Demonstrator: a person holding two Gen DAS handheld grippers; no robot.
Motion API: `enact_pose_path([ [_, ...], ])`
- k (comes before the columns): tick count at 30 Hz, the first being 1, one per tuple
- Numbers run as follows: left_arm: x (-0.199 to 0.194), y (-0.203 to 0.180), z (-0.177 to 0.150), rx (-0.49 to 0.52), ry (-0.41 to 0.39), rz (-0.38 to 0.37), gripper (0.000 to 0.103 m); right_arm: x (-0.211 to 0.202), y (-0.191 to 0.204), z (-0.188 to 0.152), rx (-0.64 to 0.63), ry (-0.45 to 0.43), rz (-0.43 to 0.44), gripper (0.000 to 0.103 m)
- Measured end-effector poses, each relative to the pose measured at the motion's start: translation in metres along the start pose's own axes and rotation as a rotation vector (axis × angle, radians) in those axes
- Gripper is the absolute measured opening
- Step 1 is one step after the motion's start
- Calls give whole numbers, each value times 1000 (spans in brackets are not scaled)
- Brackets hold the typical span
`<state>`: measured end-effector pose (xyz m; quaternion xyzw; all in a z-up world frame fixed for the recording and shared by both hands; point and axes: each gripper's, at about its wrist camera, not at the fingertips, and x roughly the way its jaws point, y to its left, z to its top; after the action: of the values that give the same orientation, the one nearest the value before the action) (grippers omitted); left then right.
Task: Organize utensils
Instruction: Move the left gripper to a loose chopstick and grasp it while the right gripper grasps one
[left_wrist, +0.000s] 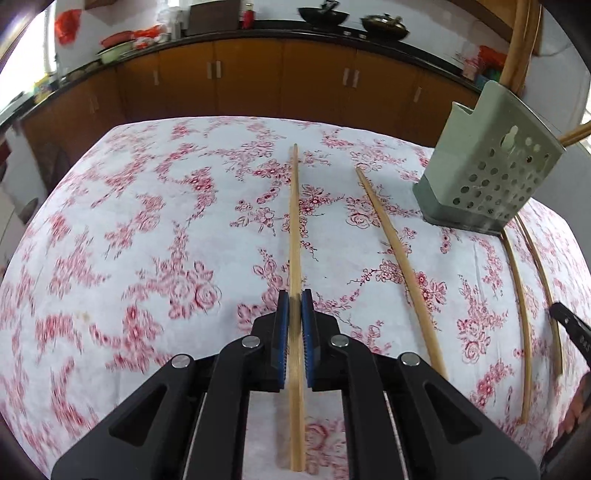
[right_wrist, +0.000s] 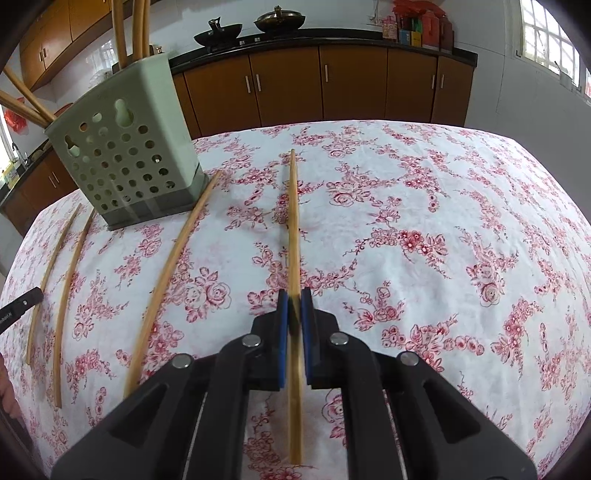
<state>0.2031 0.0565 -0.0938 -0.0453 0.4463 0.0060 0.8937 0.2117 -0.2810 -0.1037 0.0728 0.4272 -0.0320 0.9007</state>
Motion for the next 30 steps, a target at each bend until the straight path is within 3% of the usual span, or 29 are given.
enact_pose_path([
  [5, 0, -3, -4, 69, -26, 3, 9, 0, 0, 0, 1, 0, 1, 8],
  [30, 0, -7, -5, 84, -26, 27, 10, 0, -1, -1, 5, 0, 7, 9],
])
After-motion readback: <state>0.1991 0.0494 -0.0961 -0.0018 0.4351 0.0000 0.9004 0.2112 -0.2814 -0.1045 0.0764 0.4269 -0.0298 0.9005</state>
